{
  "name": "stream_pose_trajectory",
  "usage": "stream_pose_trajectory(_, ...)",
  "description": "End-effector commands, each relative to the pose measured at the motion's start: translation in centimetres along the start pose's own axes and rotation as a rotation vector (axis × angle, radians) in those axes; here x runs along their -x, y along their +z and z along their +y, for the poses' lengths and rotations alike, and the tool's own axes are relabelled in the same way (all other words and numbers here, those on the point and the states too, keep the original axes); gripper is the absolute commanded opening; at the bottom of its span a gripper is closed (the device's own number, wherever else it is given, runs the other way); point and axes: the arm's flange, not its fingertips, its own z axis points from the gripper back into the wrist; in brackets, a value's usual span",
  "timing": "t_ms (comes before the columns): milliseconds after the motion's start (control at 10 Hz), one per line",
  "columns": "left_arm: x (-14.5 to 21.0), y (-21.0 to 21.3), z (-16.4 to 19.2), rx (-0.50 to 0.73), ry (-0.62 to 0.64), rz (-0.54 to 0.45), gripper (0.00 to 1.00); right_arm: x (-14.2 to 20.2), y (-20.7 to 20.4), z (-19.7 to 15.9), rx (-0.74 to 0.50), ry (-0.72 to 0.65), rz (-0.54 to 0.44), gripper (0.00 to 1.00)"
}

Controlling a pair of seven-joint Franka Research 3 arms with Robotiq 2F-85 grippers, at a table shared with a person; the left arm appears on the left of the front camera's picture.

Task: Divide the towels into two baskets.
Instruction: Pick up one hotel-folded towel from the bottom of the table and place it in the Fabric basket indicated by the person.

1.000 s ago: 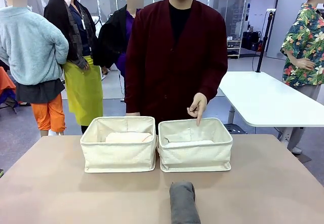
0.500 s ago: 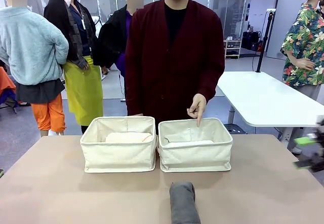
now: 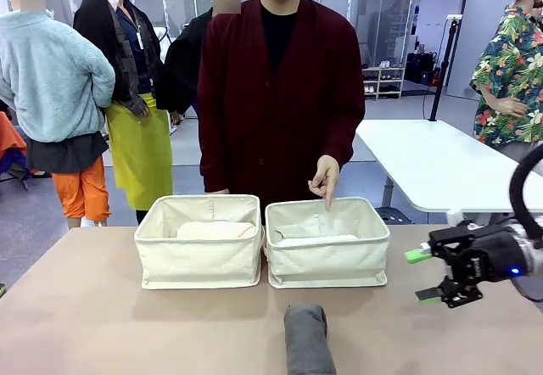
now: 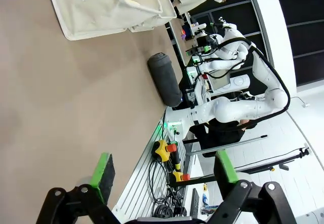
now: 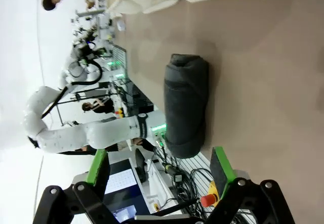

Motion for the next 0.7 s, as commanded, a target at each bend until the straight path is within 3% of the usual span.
stream_pose_trajectory(0,0.3,0.0,-0.1,0.003,-0.002,-0.006,1.00,3.0,-4.8,0.7,0.109,-0.011,0.001,1.00)
stream_pose_trajectory(600,0.3,0.0,-0.1,0.003,-0.002,-0.006,1.00,6.4,-13.1,2.5,0.347,0.059,0.015,1.00)
